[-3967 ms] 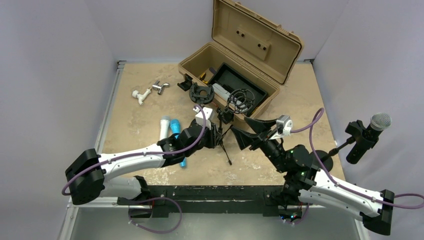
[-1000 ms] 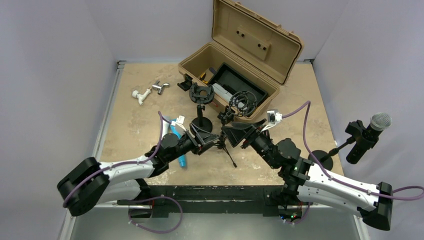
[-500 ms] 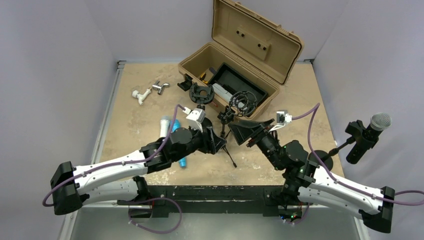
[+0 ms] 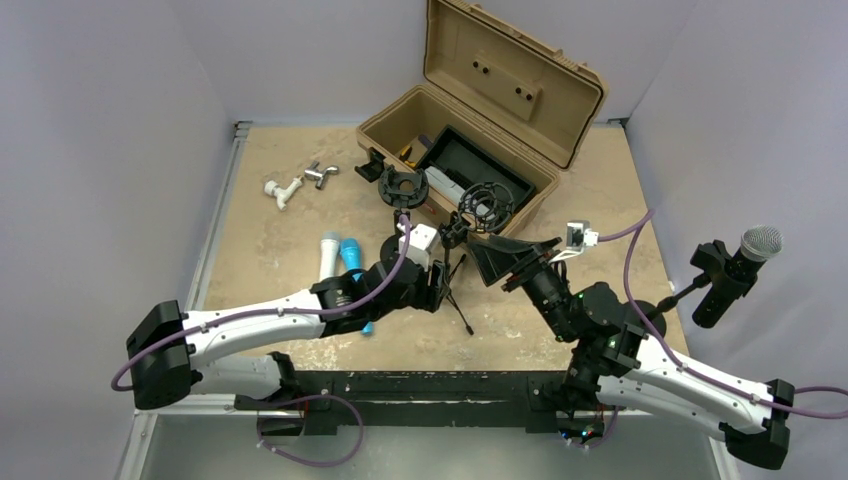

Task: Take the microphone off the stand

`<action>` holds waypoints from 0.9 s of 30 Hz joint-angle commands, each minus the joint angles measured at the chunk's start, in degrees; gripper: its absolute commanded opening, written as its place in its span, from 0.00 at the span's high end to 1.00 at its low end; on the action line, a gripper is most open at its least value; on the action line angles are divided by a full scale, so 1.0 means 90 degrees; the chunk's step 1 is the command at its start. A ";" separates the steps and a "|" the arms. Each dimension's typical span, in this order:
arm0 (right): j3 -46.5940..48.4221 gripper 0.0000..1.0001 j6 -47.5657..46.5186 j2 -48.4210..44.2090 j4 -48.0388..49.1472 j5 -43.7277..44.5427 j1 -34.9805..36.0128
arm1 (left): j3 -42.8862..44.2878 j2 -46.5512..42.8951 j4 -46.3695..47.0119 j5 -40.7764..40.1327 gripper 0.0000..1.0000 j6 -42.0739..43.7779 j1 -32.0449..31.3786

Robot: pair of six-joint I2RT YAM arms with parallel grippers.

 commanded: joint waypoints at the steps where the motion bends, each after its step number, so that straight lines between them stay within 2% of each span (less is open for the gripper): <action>1: 0.0238 0.25 -0.0082 -0.0054 0.0013 0.0191 -0.0006 | 0.0355 0.0102 0.0116 -0.0232 0.45 0.0161 -0.0046; 18: 0.0166 0.25 -0.0039 -0.0267 -0.0115 0.0281 -0.0006 | 0.0949 0.0728 -0.0367 -0.0568 0.67 -0.0177 -0.0037; 23: 0.0178 0.25 -0.0050 -0.0256 -0.0125 0.0282 -0.0006 | 0.0878 0.0743 -0.0457 -0.0338 0.81 -0.0512 0.0159; 27: 0.0169 0.25 -0.0037 -0.0276 -0.0154 0.0278 -0.0006 | 0.0735 0.0598 -0.0400 0.0095 1.00 -0.0793 0.0384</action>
